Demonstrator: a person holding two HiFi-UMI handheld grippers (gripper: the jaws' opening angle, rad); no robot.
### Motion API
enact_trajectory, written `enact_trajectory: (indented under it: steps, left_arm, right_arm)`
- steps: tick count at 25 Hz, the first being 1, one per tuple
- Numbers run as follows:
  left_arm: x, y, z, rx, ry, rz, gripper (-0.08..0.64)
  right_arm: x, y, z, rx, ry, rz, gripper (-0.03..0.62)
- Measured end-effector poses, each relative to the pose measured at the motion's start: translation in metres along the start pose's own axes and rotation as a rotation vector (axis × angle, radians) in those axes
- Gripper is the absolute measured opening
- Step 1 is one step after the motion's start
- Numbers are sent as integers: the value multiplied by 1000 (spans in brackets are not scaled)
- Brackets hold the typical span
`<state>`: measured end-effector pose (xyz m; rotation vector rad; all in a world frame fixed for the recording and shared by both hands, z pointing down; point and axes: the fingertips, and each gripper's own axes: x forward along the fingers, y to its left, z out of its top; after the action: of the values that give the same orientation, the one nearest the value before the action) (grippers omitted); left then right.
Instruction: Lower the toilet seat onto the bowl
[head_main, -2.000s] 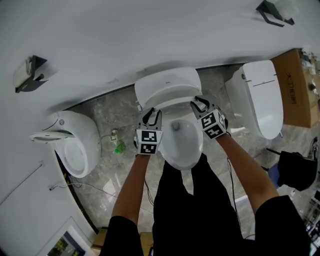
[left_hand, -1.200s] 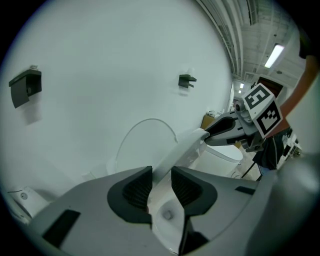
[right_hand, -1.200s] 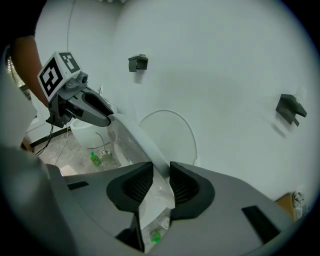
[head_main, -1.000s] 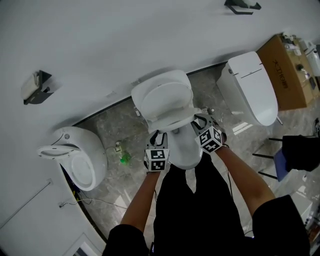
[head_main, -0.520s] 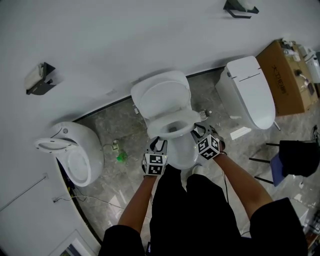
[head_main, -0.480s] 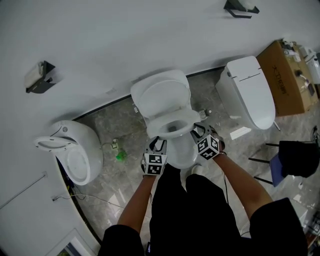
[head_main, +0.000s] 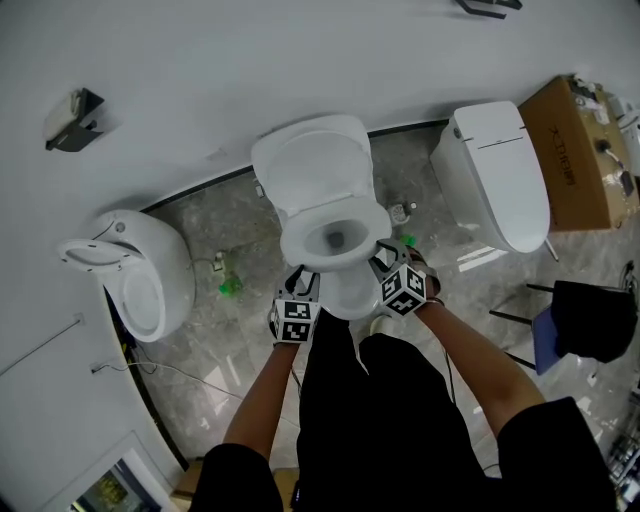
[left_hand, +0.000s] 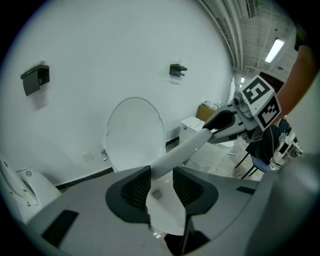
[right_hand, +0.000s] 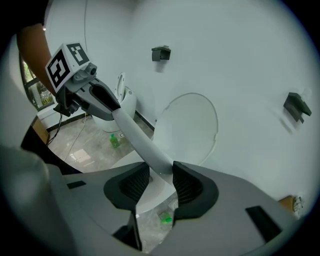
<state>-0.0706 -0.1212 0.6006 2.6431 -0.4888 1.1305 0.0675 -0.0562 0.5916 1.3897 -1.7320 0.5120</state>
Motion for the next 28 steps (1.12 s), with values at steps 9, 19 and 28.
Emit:
enact_trajectory:
  steps: [9,19,28]
  left_arm:
    - [-3,-23,-38,10,48,-20,146]
    - [-3,-38,-64,20,54,5,147]
    - [1,-51,-87,44,78,-14,150]
  right_arm:
    - [-3,28,-30,-26,-25,31,172]
    - [-2,49,-52,-45,-39,46,179]
    - [2,66,-73,-70,-30,68,189]
